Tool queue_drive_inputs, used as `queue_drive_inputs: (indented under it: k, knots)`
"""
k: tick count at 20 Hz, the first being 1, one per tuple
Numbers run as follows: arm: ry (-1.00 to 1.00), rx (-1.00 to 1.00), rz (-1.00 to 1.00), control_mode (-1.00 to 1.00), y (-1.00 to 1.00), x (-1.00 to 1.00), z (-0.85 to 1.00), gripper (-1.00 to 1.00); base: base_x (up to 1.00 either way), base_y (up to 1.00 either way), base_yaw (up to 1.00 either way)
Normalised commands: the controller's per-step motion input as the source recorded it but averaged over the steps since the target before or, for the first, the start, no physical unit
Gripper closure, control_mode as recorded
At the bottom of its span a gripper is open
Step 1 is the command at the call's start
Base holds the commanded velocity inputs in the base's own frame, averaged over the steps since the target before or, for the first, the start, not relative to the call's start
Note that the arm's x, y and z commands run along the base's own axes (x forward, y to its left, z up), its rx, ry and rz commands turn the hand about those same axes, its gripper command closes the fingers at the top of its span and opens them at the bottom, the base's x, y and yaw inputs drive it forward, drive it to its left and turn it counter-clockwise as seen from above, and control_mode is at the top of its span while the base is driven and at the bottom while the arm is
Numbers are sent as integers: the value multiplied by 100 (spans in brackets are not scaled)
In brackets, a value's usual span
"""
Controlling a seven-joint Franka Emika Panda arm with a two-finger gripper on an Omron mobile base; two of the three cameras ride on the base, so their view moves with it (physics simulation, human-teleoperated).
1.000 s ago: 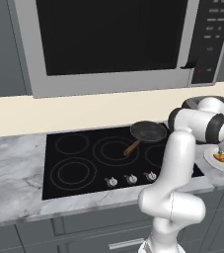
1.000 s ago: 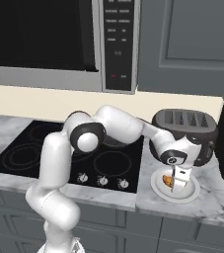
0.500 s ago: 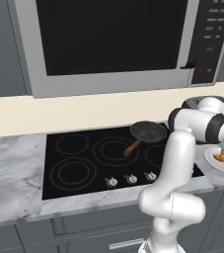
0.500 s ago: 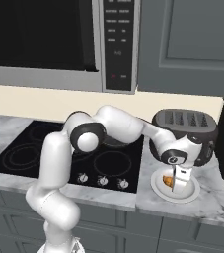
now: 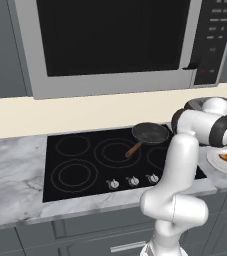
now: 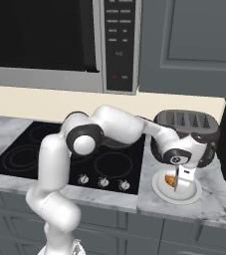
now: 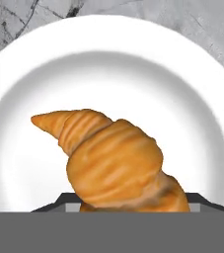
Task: Pick the croissant and place it on the pan. Then turn on the stove to warm the croissant.
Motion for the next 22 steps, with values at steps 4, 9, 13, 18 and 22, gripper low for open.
queue_drive_inputs:
  k: [4, 9, 13, 18, 22]
  knots:
    - [-12, 0, 2, -100, 16, -35, 59, 100, 0, 0, 0]
    - [-11, 0, 3, -100, 43, -34, 53, 100, 0, 0, 0]
    - [0, -3, 4, -100, 62, -23, 49, 100, 0, 0, 0]
    - [0, -6, 5, -100, 72, -16, 47, 100, 0, 0, 0]
    - [0, -8, 6, -100, 83, -16, 40, 100, 0, 0, 0]
